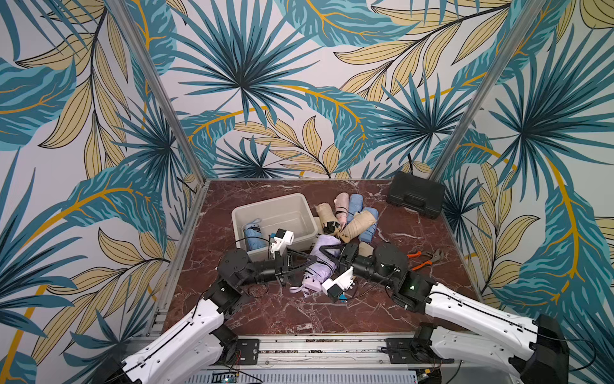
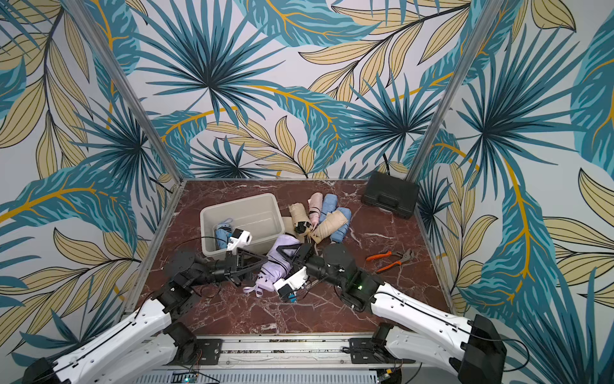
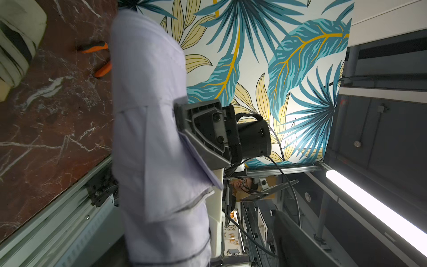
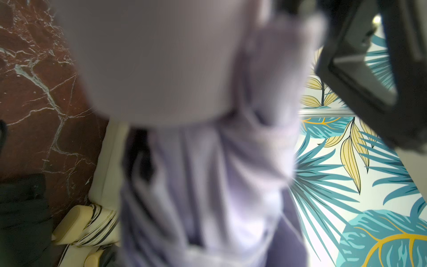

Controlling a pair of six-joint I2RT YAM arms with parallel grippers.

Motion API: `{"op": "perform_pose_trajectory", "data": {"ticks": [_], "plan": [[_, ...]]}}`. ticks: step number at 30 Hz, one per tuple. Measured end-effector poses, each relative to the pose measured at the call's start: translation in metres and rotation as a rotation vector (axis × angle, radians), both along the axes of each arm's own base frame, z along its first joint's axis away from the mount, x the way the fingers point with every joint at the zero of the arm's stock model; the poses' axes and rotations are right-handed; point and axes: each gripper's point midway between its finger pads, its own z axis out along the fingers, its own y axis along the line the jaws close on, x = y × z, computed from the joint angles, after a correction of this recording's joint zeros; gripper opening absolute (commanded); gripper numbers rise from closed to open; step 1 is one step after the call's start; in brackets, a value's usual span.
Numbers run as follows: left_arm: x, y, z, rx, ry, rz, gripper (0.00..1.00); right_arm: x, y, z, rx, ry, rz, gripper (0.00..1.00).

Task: Put the umbrella into the storage box
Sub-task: Pick up the umbrella from the center of the board, then place the umbrella in the storage box.

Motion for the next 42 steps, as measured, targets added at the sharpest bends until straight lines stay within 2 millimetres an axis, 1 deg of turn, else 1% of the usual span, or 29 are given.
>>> {"op": "perform_pose_trajectory", "data": {"ticks": [4, 7, 11, 14, 18, 22, 24, 28, 30, 32, 37, 40, 42], "plan": [[0.007, 0.014, 0.0, 0.021, -0.03, 0.086, 0.85, -0.004, -0.013, -0.003, 0.022, 0.029, -0.033, 0.24], [0.016, 0.025, 0.001, 0.067, -0.064, 0.173, 0.84, -0.008, -0.023, -0.003, 0.071, 0.089, -0.062, 0.22], [0.031, 0.045, 0.013, 0.182, -0.141, 0.339, 0.84, -0.012, -0.034, -0.001, 0.177, 0.235, -0.112, 0.22], [0.044, 0.067, 0.018, 0.3, -0.18, 0.494, 0.84, -0.016, -0.038, -0.002, 0.235, 0.381, -0.132, 0.22], [0.061, 0.107, 0.011, 0.497, -0.194, 0.707, 0.83, -0.014, -0.036, -0.005, 0.319, 0.606, -0.193, 0.2], [0.073, 0.147, -0.001, 0.693, -0.198, 0.887, 0.83, -0.002, -0.03, 0.002, 0.426, 0.799, -0.277, 0.18], [0.079, 0.165, -0.008, 0.792, -0.2, 0.961, 0.83, 0.009, -0.024, 0.011, 0.498, 0.906, -0.34, 0.17], [0.092, 0.194, -0.025, 0.949, -0.173, 1.05, 0.83, 0.033, -0.007, 0.035, 0.615, 1.078, -0.448, 0.16], [0.098, 0.208, -0.033, 1.011, -0.148, 1.081, 0.82, 0.045, 0.006, 0.045, 0.655, 1.164, -0.495, 0.16], [0.103, 0.218, -0.037, 1.047, -0.132, 1.1, 0.81, 0.054, 0.018, 0.049, 0.681, 1.232, -0.528, 0.16], [0.115, 0.239, -0.045, 1.071, -0.096, 1.125, 0.78, 0.074, 0.053, 0.048, 0.714, 1.408, -0.597, 0.14], [0.121, 0.24, -0.056, 1.051, -0.083, 1.107, 0.76, 0.088, 0.077, 0.044, 0.725, 1.501, -0.632, 0.13], [0.123, 0.237, -0.067, 1.048, -0.071, 1.075, 0.74, 0.095, 0.091, 0.037, 0.733, 1.554, -0.658, 0.13]]}}
